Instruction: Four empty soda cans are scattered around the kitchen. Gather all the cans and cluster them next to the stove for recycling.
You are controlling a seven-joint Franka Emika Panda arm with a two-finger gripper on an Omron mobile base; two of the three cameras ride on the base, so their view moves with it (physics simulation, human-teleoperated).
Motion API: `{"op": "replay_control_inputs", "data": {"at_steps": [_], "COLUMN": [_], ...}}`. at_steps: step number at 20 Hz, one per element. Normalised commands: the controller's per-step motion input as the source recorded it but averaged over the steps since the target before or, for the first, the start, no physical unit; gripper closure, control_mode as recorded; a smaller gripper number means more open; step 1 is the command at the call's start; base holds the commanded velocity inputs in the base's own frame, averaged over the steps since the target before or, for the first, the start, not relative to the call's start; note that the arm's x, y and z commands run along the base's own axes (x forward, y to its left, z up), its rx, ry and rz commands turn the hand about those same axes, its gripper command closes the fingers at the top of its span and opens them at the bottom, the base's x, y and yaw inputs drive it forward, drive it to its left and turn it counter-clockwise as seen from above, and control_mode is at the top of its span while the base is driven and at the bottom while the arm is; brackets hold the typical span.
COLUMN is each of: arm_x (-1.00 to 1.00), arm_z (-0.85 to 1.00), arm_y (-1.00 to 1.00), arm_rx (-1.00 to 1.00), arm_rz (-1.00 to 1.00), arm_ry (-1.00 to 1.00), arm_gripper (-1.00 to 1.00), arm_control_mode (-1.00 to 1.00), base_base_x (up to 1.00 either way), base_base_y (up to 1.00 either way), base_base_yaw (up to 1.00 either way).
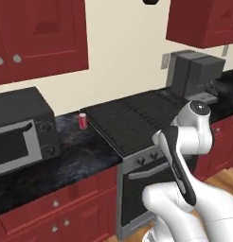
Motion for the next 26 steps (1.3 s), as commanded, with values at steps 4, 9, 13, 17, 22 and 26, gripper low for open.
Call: {"op": "replay_control_inputs", "data": {"at_steps": [4, 9, 13, 17, 22, 26], "arm_x": [0.0, 0.0, 0.0, 0.0, 0.0, 0.0], "arm_z": [0.0, 0.0, 0.0, 0.0, 0.0, 0.0], "arm_y": [0.0, 0.0, 0.0, 0.0, 0.0, 0.0], "arm_rx": [0.0, 0.0, 0.0, 0.0, 0.0, 0.0], "arm_rz": [0.0, 0.0, 0.0, 0.0, 0.0, 0.0], "arm_ry": [0.0, 0.0, 0.0, 0.0, 0.0, 0.0], "arm_gripper": [-1.0, -1.0, -1.0, -1.0, -1.0, -1.0], "arm_control_mode": [1.0, 1.0, 1.0, 1.0, 1.0, 1.0], "base_base_x": [0.0, 0.0, 0.0, 0.0, 0.0, 0.0], "base_base_y": [0.0, 0.0, 0.0, 0.0, 0.0, 0.0], "base_base_yaw": [-0.49, -0.46, -0.46, -0.46, -0.45, -0.45]}}
